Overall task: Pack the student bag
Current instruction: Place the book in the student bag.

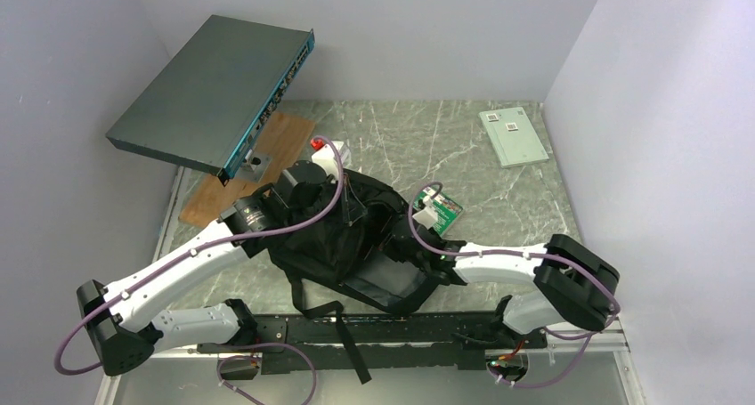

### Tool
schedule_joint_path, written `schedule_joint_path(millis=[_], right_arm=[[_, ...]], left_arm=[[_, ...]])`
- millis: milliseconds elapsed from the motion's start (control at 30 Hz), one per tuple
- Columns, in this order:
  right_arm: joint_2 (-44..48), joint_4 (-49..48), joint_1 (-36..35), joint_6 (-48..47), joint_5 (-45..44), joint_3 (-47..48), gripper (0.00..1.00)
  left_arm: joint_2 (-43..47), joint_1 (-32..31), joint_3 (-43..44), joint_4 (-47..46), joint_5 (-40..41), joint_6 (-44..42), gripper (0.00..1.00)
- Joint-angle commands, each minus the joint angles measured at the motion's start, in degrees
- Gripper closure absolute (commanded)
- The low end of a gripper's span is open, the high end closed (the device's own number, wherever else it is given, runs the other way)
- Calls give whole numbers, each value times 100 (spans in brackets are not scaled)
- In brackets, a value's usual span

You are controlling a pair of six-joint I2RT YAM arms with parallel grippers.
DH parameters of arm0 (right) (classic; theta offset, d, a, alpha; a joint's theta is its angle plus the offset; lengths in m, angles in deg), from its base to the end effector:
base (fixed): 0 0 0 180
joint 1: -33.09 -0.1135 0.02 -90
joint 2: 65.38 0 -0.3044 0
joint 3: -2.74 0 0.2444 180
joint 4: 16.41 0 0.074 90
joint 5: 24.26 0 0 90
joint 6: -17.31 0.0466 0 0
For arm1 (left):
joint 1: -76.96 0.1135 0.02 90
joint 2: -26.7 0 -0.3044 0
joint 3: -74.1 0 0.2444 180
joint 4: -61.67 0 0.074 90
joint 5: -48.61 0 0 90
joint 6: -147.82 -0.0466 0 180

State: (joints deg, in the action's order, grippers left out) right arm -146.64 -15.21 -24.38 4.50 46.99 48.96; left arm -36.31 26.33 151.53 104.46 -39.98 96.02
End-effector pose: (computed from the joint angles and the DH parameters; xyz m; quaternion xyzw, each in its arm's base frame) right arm 0.1573 0.2188 0.2042 0.2233 0.8544 0.3556 0.3060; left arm 0.1434 -0.1729 0.3883 0.0867 0.8544 -0.3509 0.3733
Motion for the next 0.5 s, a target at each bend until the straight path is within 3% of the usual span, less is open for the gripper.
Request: schedule_joint_path(millis=[0,433,467], right_arm=[[385,-265,23,439,-443,-167,100],[-978,-1395,56,-393,459,548,100],[-1004,-1461,71,-457,500,524,96]], left_arm=[[189,18,76,-200,126,0,100],[53,14,203,-210,7,104,100],[66,17,188,-207,20,123,100]])
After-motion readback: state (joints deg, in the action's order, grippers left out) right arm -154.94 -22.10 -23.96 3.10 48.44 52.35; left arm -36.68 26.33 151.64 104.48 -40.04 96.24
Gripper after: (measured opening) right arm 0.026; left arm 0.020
